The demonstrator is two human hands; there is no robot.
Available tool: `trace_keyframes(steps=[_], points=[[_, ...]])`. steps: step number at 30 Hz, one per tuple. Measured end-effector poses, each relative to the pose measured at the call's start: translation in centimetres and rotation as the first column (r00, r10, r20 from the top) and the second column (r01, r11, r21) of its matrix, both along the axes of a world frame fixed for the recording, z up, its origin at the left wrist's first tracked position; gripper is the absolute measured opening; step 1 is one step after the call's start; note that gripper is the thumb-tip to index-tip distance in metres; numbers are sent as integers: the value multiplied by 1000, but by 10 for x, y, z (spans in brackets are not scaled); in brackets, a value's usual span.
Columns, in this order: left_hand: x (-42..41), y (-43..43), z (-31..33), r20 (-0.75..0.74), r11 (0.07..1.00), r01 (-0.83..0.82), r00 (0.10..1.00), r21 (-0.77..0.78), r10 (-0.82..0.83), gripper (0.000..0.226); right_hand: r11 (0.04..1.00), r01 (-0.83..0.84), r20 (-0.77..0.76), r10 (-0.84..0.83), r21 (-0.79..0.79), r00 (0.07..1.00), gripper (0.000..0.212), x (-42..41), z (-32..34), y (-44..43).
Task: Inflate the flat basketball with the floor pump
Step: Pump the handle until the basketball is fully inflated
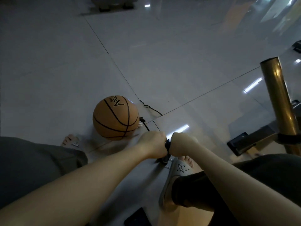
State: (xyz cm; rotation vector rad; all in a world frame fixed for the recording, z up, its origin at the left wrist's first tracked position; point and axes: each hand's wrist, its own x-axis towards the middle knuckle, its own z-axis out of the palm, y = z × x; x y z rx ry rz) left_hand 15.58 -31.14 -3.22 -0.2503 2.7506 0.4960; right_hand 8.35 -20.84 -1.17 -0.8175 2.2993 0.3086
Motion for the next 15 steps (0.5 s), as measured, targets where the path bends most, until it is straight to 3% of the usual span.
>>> trace_keyframes(steps=[5,9,12,15], points=[[-6,1,-2,1,1000,0,1000,-10,0,24,999,14,-47,-13,28,999,14,-7,-2,-1],[5,4,10,101,998,37,994,-41,-33,20,998,-10,-160,19,55,987,21,18,2,-2],[7,-3,43,145,997,79,986,1,-78,16,991,-47,-163,26,-125,986,10,22,32,3],[-4,-12,92,65,996,93,994,-12,-92,18,965,1,-146,-41,-262,988,16,12,90,11]])
